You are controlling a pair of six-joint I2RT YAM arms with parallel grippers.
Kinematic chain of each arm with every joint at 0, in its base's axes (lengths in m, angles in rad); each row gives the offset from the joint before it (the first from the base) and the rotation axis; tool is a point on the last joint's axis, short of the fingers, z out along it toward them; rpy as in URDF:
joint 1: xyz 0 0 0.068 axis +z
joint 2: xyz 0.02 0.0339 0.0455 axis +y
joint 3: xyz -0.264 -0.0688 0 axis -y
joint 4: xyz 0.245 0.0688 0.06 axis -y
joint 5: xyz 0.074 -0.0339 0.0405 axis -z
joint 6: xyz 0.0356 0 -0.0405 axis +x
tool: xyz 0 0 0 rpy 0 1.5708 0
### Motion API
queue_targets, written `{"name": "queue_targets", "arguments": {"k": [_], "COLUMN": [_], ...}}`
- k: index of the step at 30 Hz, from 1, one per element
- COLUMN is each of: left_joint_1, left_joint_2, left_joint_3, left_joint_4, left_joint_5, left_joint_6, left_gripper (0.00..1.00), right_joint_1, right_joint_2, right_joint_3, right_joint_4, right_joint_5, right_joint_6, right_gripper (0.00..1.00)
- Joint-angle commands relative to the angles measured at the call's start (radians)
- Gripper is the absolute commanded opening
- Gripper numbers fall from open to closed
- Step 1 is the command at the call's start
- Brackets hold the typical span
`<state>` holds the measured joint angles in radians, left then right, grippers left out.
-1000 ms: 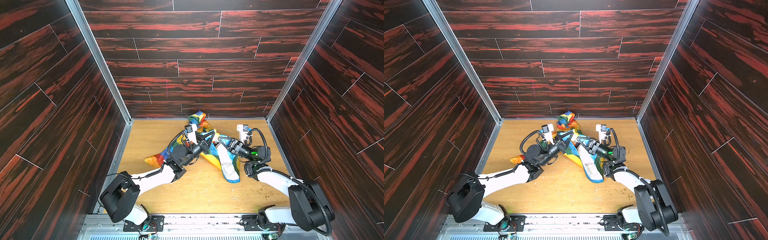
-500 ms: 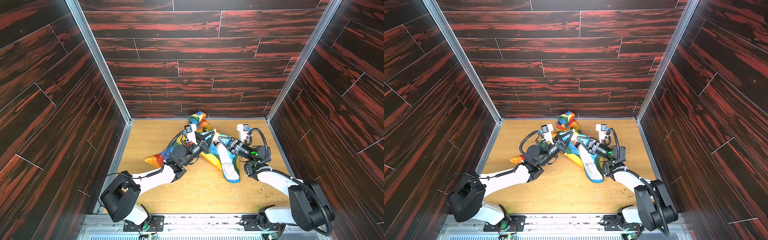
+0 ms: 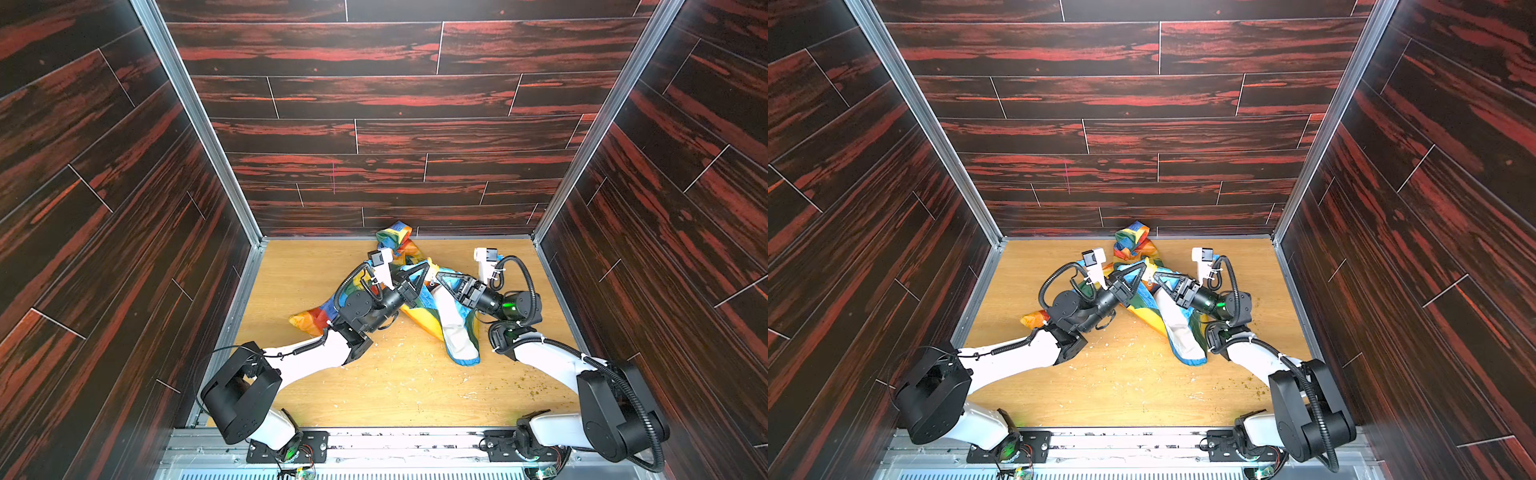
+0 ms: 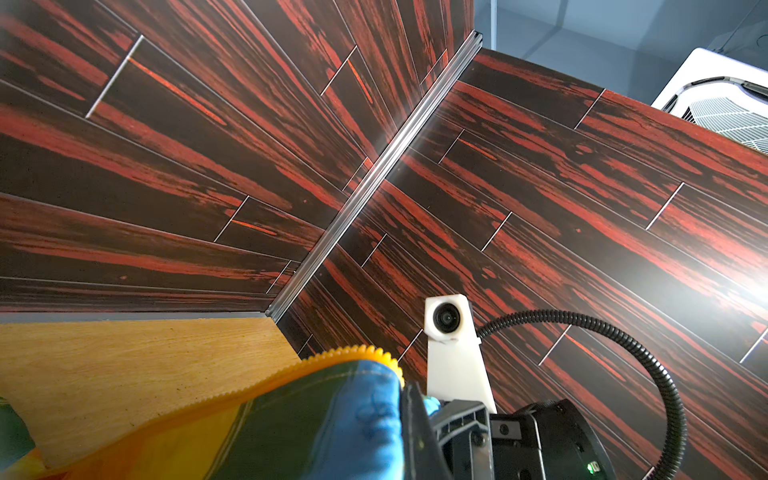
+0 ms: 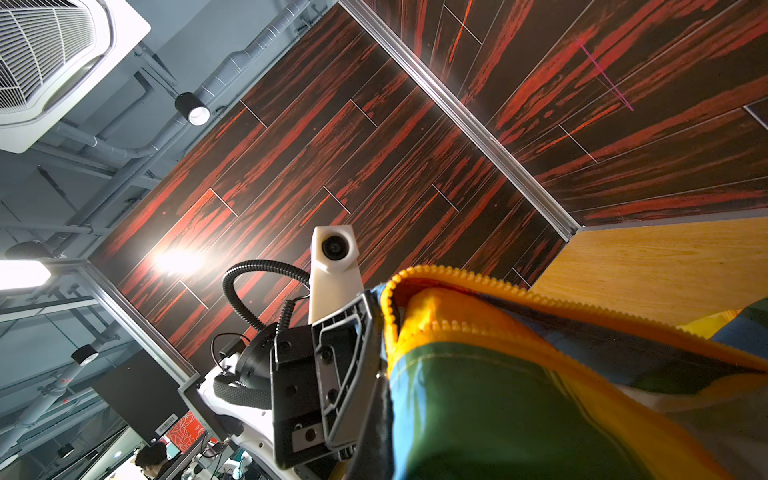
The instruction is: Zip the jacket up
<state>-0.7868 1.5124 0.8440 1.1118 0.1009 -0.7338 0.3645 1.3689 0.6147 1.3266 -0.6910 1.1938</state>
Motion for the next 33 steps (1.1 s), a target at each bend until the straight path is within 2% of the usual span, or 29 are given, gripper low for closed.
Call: {"name": "queue_targets", "arguments": {"k": [1, 25, 33], "left_joint_1": [-0.005, -0.005, -0.005], "left_joint_2": [-0.013, -0.006, -0.030], "left_joint_3": [-0.015, -0.001, -0.010], "left_joint_4": [0.050, 0.031, 0.065], "left_joint_5": [-0.001, 0.039, 0.011], "left_joint_6": [-0.004, -0.047, -0.056], "left_gripper": [0.00, 0.00, 0.00], "right_joint_1": [0.006, 0.006, 0.006], "right_joint_2": [0.009, 0.032, 0.041], "right_joint_3": [0.036, 0.048, 0.041], "right_joint_4": [0.072, 0.100, 0.136], "right_joint_5": [0.008, 0.014, 0.016], "right_joint_6": [0.004, 0.026, 0.051], "right_gripper": [0.00, 0.00, 0.00]}}
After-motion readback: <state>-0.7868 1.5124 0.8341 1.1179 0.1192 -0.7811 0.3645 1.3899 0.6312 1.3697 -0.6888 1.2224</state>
